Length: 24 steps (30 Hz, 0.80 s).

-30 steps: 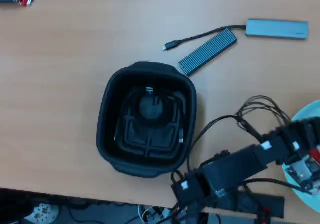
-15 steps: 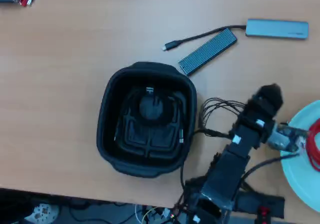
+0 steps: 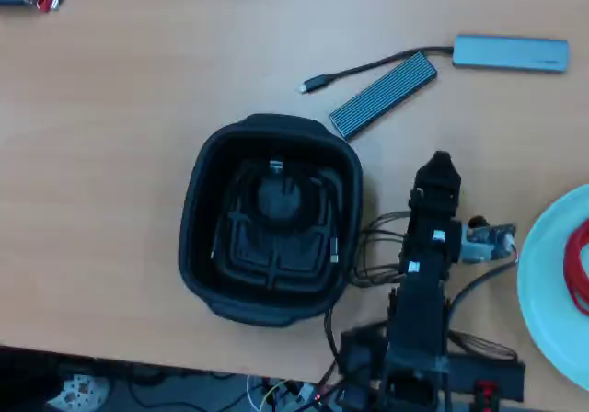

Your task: Put a black charging cable in a black bowl and put a red charging cable in a green bowl

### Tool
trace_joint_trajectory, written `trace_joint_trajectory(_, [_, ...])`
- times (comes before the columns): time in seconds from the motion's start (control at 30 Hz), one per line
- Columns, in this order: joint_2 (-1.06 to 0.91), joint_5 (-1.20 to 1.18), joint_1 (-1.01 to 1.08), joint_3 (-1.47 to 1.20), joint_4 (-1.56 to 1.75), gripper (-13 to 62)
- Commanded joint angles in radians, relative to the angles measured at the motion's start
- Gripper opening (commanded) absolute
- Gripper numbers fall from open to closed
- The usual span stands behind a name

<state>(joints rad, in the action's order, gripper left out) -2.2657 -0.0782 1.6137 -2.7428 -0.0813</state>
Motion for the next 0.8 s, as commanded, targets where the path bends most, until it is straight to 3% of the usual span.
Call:
trace_joint_trajectory(0.0, [-0.061,0.038,-0.028,0.005,0.158,15.6])
trace_joint_trajectory(0.13, [-0.061,0.084,-0.051,-0.06,0.199,14.2])
trace_joint_trajectory(0.63, [-0.064,0.08,-0.097,-0.183,0.21,-7.0])
trace_joint_trajectory(0.77, [-0.064,0.08,-0.127,-0.186,0.229,-7.1])
